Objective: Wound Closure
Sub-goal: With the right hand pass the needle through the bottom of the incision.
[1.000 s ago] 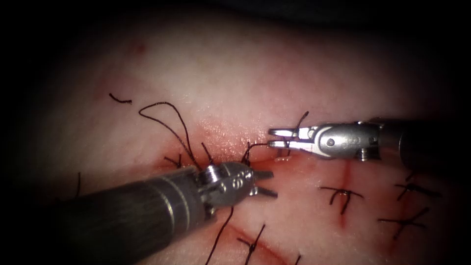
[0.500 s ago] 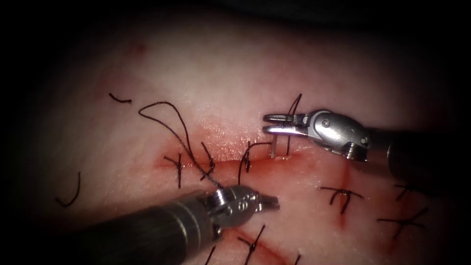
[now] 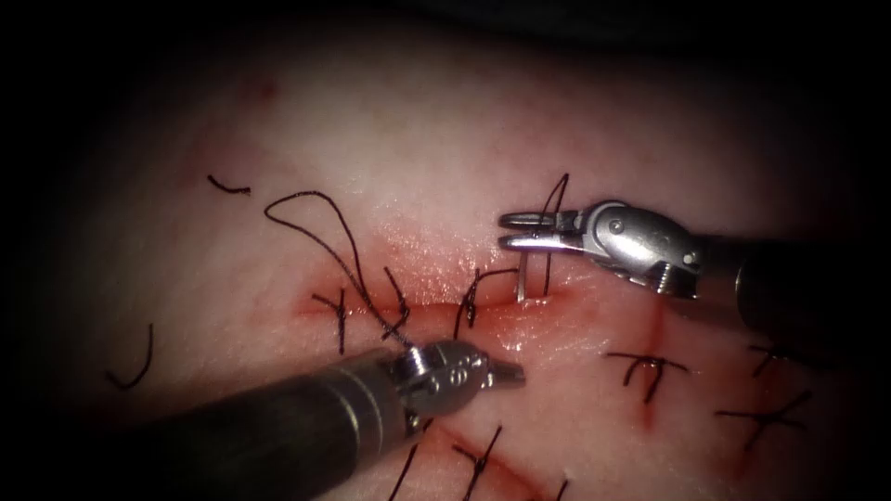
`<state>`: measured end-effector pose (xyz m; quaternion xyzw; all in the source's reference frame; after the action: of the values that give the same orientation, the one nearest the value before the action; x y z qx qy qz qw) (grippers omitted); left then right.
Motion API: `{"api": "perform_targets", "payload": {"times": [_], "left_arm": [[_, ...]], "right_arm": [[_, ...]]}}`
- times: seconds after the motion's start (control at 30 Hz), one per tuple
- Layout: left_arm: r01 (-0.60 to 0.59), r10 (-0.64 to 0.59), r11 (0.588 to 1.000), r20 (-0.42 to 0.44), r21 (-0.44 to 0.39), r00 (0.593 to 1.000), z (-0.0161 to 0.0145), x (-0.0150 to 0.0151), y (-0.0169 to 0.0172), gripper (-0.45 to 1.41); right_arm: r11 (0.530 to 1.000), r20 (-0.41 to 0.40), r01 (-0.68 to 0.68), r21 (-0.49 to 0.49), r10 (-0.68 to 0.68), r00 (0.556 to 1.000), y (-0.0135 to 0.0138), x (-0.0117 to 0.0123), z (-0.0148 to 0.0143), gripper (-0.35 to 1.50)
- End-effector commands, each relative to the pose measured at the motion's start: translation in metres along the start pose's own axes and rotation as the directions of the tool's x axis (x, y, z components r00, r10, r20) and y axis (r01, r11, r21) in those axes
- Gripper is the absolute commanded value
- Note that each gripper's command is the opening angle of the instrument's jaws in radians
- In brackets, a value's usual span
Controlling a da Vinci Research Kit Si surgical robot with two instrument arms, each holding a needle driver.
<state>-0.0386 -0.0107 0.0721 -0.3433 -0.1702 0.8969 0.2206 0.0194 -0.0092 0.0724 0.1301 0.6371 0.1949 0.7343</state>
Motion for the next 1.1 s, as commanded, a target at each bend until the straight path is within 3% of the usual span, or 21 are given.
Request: {"api": "perform_targets", "payload": {"times": [0.03,0.37,0.7,0.83,1.1], "left_arm": [[0.004,-0.004,1.000,0.000,0.002,1.000,0.0009,0.0002,-0.0002,-0.35],[-0.001,0.001,1.000,0.003,-0.013,1.000,0.0011,-0.0003,0.0004,-0.33],[-0.005,0.005,1.000,0.004,-0.014,1.000,0.0006,-0.0008,0.0009,-0.33],[-0.006,0.006,1.000,0.004,-0.014,1.000,0.0006,-0.0010,0.0008,-0.33],[0.000,0.000,1.000,0.009,-0.020,1.000,0.0017,-0.0015,0.0009,-0.33]], "right_arm": [[0.999,-0.003,-0.033,0.003,0.033,0.999,0.0005,-0.0003,0.0010,-0.35],[0.959,0.022,-0.282,0.014,0.282,0.959,0.0010,-0.0010,0.0021,-0.35],[0.903,0.076,-0.428,0.047,0.424,0.902,0.0007,-0.0025,0.0028,-0.35],[0.867,0.074,-0.492,0.076,0.488,0.870,0.0009,-0.0029,0.0028,-0.35],[0.756,0.028,-0.645,0.109,0.647,0.762,0.0011,-0.0029,0.0031,-0.35]]}}
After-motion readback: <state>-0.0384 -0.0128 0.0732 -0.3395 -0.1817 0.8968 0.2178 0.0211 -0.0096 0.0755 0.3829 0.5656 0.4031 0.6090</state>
